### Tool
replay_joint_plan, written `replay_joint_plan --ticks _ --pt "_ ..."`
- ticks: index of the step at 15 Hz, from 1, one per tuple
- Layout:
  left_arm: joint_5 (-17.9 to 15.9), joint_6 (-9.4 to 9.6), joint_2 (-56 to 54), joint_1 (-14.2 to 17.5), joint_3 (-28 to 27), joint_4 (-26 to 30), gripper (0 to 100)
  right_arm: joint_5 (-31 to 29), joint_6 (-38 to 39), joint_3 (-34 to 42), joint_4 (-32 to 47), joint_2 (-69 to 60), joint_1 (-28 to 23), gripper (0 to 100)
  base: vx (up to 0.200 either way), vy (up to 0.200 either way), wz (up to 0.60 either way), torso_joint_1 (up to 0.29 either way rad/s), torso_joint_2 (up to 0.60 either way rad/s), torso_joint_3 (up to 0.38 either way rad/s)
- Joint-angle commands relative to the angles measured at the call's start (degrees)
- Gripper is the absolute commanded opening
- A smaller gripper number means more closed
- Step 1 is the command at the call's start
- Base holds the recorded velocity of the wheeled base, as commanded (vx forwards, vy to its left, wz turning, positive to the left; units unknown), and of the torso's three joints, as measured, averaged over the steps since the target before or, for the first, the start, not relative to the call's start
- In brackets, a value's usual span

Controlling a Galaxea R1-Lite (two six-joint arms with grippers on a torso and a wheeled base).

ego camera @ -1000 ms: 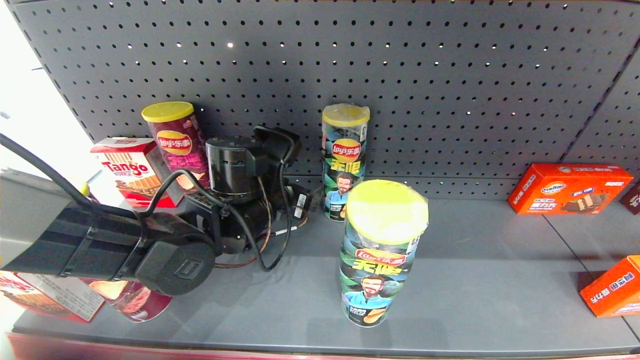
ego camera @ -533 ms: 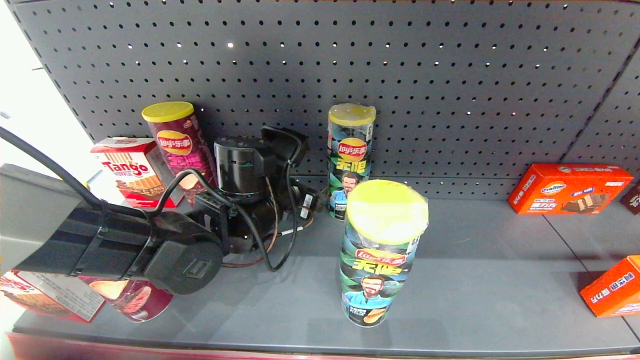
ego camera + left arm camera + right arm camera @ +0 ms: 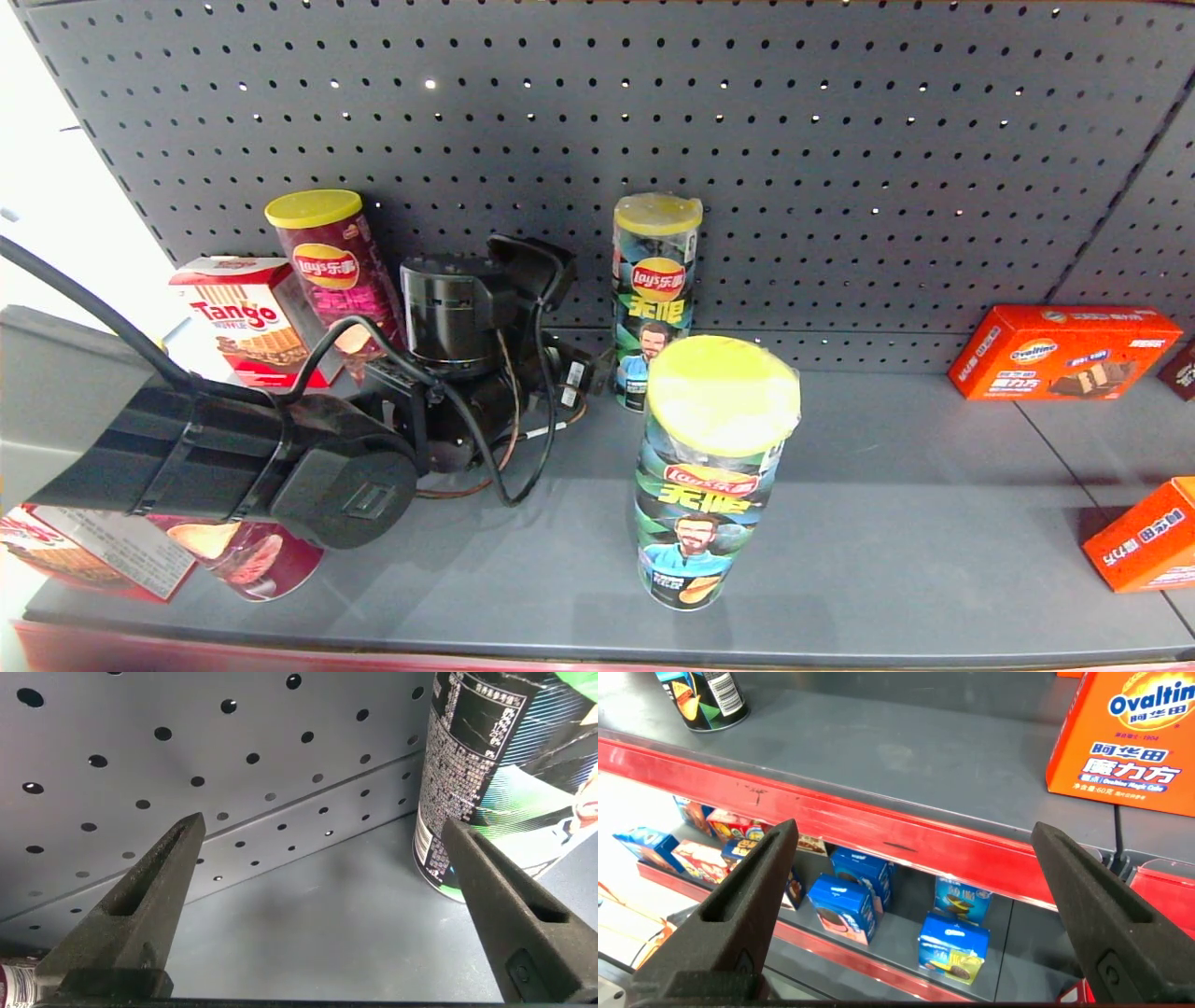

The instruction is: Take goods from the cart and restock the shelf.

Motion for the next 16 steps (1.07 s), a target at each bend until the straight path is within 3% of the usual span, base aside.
replay_joint_plan --ticks 1,16 --pt "0.0 0.07 0.0 0.0 0.0 0.0 100 0.0 0.0 0.0 0.0 0.1 0.0 100 0.000 0.000 0.00 0.000 0.00 0.000" --pt "-0.1 0.16 0.6 -1.0 -0.3 -0.2 100 0.0 0.0 0.0 0.0 0.1 0.0 100 0.000 0.000 0.00 0.000 0.00 0.000"
